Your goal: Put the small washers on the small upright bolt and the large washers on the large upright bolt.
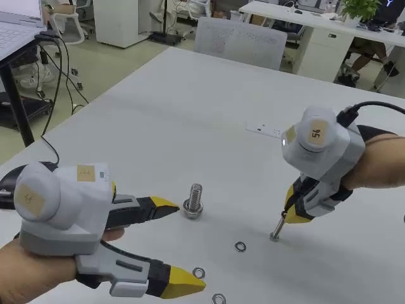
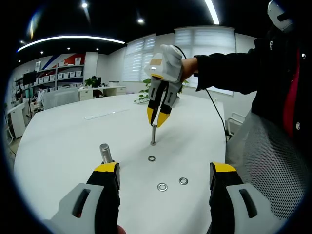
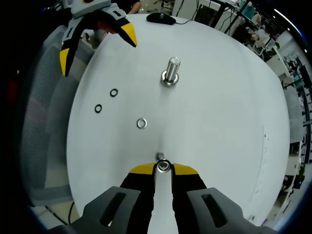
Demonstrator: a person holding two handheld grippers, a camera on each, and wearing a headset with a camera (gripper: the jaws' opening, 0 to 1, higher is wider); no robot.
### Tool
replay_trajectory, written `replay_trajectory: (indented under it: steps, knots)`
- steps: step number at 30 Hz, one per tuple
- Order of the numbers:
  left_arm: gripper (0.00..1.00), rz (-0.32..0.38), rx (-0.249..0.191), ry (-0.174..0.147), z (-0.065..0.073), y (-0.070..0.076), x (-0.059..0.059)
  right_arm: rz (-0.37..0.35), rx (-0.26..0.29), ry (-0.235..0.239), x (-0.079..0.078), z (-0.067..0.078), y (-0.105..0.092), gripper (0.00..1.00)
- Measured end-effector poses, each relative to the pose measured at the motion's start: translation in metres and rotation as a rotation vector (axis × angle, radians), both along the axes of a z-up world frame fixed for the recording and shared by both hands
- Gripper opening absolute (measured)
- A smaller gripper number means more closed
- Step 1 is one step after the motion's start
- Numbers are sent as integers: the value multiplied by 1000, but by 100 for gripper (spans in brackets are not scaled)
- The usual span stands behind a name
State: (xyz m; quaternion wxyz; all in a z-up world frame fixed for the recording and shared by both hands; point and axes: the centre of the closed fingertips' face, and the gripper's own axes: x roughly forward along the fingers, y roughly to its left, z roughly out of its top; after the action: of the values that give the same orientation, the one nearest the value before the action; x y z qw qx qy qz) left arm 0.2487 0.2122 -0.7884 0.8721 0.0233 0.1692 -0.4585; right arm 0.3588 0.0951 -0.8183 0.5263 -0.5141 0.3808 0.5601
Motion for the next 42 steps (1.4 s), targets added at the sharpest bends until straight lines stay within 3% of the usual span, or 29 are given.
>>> replay_trajectory:
  steps: [16, 42]
  knots:
    - [75, 1, 2, -1, 0, 1, 0, -7, 8, 12, -1, -7, 1, 13]
    - [75, 5, 12, 4, -1, 2, -2, -30, 12, 46, 4, -33, 0, 13]
